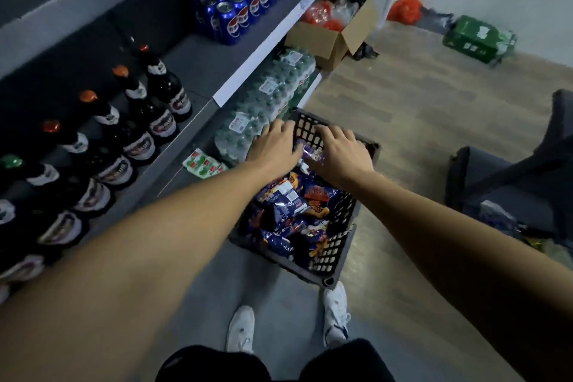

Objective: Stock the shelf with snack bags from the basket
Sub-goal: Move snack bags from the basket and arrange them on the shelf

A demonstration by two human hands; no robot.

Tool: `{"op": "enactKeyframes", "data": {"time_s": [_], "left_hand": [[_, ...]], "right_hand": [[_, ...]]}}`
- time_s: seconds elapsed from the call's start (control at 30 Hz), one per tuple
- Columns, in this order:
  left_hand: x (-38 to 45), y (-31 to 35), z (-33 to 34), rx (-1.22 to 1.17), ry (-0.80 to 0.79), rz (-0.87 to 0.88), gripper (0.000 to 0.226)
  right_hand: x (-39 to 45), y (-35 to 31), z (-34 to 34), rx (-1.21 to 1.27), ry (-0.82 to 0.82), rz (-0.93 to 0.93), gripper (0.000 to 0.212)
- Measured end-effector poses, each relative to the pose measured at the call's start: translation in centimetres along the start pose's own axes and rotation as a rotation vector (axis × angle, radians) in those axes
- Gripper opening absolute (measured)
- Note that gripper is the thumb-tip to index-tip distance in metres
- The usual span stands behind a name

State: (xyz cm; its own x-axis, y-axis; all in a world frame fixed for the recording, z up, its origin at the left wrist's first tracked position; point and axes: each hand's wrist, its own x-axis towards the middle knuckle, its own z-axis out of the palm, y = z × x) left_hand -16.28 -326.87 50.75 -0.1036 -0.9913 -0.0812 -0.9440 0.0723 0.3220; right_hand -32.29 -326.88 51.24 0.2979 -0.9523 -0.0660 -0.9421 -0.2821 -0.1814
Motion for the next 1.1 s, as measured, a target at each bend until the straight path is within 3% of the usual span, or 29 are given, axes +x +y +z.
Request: {"op": "enactKeyframes", "data": {"time_s": [0.27,0.57,0.83,1.1], "left_hand": [[2.0,-2.0,10.0,-0.008,-0.117,-0.225,0.053],[5.8,-5.6,21.2,-0.001,-0.29,-0.256,0.051],[8.2,-8.1,25.5,-0.008,-0.521,-0.407,0.064],[8.8,-8.1,24.8,0.065,-0.521,-0.352,0.069]], "right_hand": [[4.0,5.7,8.3,0.057,-0.168,-0.115,0.077],[7.5,8.5,17.9,0.075,-0.262,-0.106,0.076],[8.6,9.3,20.8,0.073,-0.324,-0.075,0.078],[9.7,10.9,22.8,0.043,-0.363,-0.021,0.074]]}}
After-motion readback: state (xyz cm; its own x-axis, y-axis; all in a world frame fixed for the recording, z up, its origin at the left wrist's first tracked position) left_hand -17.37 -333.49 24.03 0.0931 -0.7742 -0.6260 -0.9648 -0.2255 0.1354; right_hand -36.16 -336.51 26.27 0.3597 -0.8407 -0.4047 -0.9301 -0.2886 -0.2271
